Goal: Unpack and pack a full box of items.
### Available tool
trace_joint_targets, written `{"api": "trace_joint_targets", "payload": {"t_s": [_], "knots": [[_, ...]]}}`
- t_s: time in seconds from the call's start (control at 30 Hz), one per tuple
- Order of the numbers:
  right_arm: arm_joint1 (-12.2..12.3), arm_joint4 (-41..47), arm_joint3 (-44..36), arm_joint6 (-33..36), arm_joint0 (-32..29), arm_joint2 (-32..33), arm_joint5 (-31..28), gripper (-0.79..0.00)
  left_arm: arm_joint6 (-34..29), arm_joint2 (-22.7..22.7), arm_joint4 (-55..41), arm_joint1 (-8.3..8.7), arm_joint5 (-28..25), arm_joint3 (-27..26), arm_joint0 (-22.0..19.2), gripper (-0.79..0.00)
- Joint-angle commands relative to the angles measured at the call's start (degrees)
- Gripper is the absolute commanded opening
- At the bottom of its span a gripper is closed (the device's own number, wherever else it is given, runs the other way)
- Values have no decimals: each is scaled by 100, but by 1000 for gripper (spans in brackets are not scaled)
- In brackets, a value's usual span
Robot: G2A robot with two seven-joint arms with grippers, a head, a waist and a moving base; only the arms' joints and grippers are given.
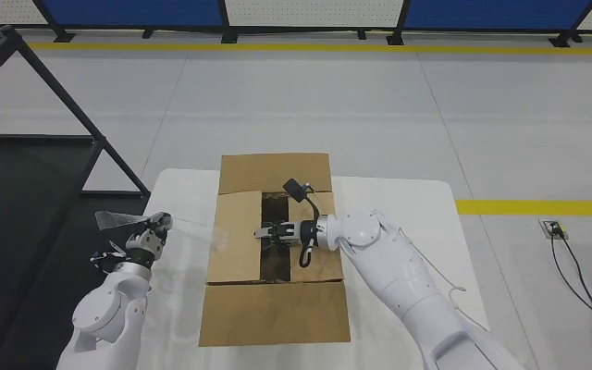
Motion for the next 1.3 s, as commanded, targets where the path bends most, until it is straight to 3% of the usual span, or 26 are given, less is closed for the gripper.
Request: {"api": "trace_joint_targets", "payload": {"t_s": [0.0,1.17,1.2,1.23,1.27], "knots": [[-1,2,2,-5,-2,8,2,-785,3,-11,-5,0,-6,3,4,-785],[-73,203,226,-239,53,190,6,-785,214,-228,-131,-14,-83,132,99,-785],[-77,198,237,-233,61,188,9,-785,215,-227,-131,-15,-81,139,91,-767],[-81,198,248,-232,67,189,7,-785,213,-226,-130,-15,-81,146,85,-606],[-85,198,258,-232,72,189,3,-785,191,-218,-124,-15,-67,154,79,-545]]}}
